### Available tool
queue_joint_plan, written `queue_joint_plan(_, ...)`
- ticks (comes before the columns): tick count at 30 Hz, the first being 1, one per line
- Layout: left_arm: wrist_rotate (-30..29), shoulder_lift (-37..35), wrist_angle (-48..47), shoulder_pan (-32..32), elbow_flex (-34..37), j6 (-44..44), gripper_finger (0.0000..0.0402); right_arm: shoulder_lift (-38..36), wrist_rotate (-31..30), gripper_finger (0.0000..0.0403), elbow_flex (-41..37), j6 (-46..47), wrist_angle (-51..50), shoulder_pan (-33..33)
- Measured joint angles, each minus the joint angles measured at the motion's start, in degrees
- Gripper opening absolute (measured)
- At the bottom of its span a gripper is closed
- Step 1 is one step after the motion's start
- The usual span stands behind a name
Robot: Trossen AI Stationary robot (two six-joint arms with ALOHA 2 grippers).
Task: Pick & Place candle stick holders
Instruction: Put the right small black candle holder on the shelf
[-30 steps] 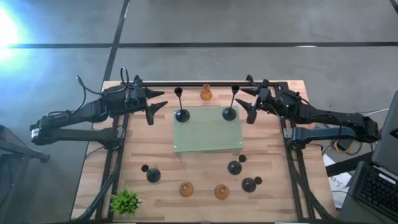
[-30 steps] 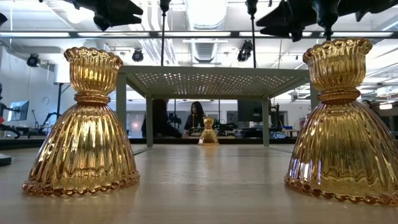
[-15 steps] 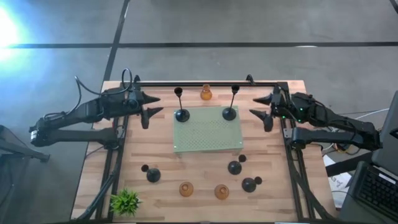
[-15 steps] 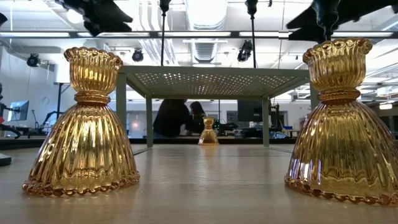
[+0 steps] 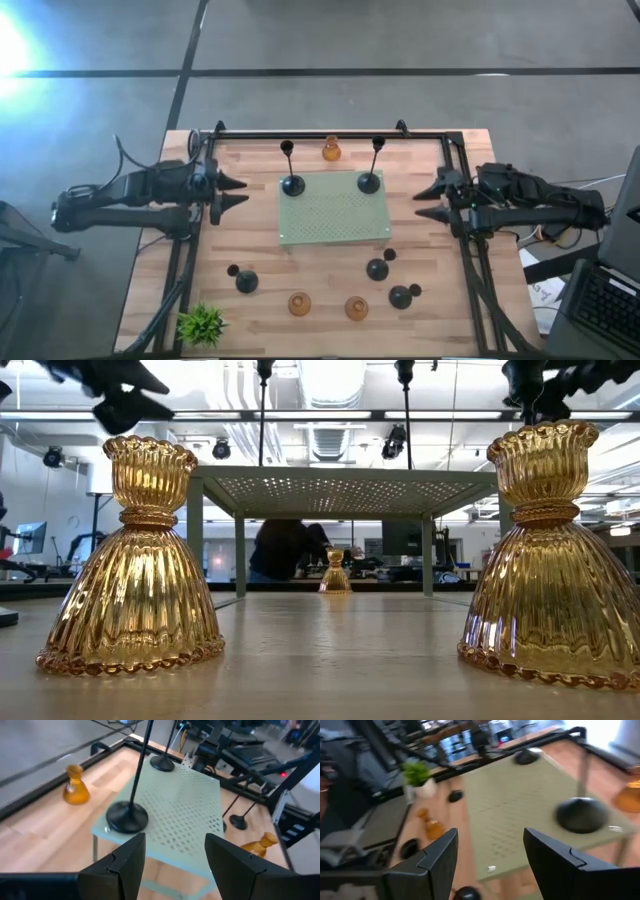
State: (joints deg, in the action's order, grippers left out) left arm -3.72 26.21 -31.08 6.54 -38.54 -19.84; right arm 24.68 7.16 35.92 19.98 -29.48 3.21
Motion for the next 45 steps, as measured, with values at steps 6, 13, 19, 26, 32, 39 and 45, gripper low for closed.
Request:
queue_joint_plan(6, -3.3, -5.9, 3.7, -6.0, 8.0, -7.0, 0.0209, 2.2, -9.7, 0.0206, -0.2, 4.5, 0.5, -12.5)
queue_joint_plan(13, -6.4, -9.2, 4.7, -10.7, 10.9, -9.9, 0.0209, 7.4, -24.7, 0.0197, -0.5, 12.7, 0.5, -29.2)
queue_joint_plan(19, -10.0, -9.2, 6.2, -13.9, 13.3, -11.5, 0.0209, 14.0, -37.6, 0.0196, -0.5, 19.9, 0.7, -41.7)
queue_joint_plan(26, -14.0, -9.2, 12.9, -17.6, 19.7, -13.3, 0.0209, 21.4, -47.8, 0.0196, -0.5, 27.1, 0.7, -49.6)
queue_joint_plan(32, -16.3, -9.3, 14.1, -17.9, 21.0, -12.7, 0.0209, 26.2, -49.1, 0.0196, -0.5, 32.2, 1.1, -51.0)
queue_joint_plan(39, -17.5, -9.4, 14.3, -17.9, 20.5, -10.5, 0.0209, 27.5, -40.2, 0.0196, -0.2, 42.9, -3.2, -52.5)
queue_joint_plan(45, -19.7, -9.4, 14.2, -17.9, 20.7, -10.2, 0.0209, 28.1, -32.6, 0.0196, 0.0, 58.6, -11.1, -57.3)
